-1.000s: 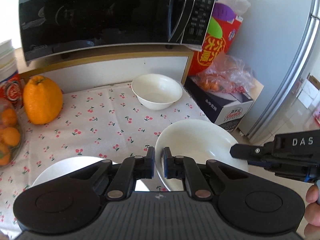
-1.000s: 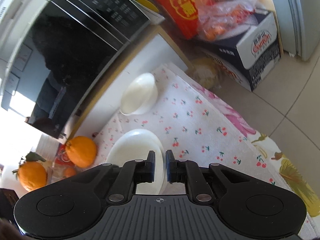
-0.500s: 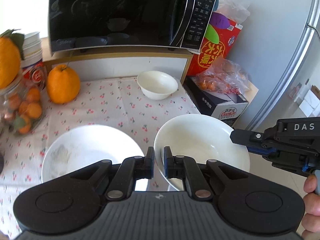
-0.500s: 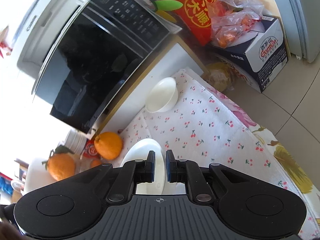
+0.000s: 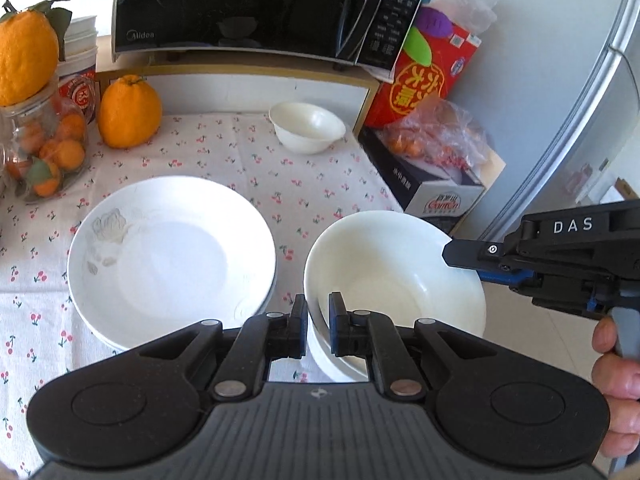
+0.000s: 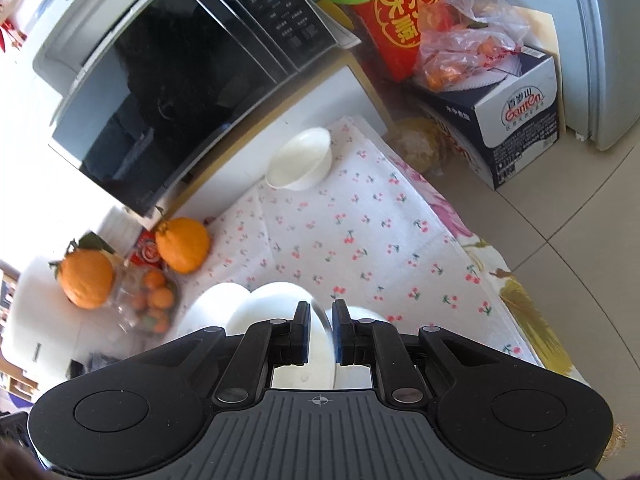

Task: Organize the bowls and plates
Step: 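Carry the stacked bowls with the left gripper beside the plate stack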

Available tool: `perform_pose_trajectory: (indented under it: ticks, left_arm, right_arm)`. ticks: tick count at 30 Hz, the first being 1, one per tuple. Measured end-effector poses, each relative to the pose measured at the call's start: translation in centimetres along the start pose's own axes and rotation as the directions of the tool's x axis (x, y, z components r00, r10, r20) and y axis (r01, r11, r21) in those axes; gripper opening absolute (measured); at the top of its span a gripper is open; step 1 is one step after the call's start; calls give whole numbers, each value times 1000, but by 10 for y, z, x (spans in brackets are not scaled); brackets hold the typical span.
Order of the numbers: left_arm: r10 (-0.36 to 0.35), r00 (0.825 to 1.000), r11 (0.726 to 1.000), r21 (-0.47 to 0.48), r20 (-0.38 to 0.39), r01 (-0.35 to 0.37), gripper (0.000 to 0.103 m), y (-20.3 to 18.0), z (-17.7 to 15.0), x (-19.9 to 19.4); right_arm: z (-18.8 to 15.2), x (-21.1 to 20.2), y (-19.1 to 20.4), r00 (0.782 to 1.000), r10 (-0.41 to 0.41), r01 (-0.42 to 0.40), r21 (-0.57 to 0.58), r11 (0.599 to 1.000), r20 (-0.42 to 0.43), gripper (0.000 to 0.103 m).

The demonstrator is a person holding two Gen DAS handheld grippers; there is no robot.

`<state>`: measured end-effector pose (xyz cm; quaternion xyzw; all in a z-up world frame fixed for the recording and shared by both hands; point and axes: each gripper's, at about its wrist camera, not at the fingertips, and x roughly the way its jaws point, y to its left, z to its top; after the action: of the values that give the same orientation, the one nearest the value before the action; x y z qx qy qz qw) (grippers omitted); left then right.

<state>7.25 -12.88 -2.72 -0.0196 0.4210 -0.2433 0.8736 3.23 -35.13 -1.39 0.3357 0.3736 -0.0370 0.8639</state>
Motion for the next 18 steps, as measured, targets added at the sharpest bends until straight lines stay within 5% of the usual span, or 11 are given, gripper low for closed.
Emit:
perform_pose_trajectory:
  ticks: [18]
  left_arm:
    - [46, 997, 997, 61, -64, -42, 11, -6, -17, 18]
  right_arm:
    - [-9, 21, -2, 992, -116, 109, -111, 988, -57, 12]
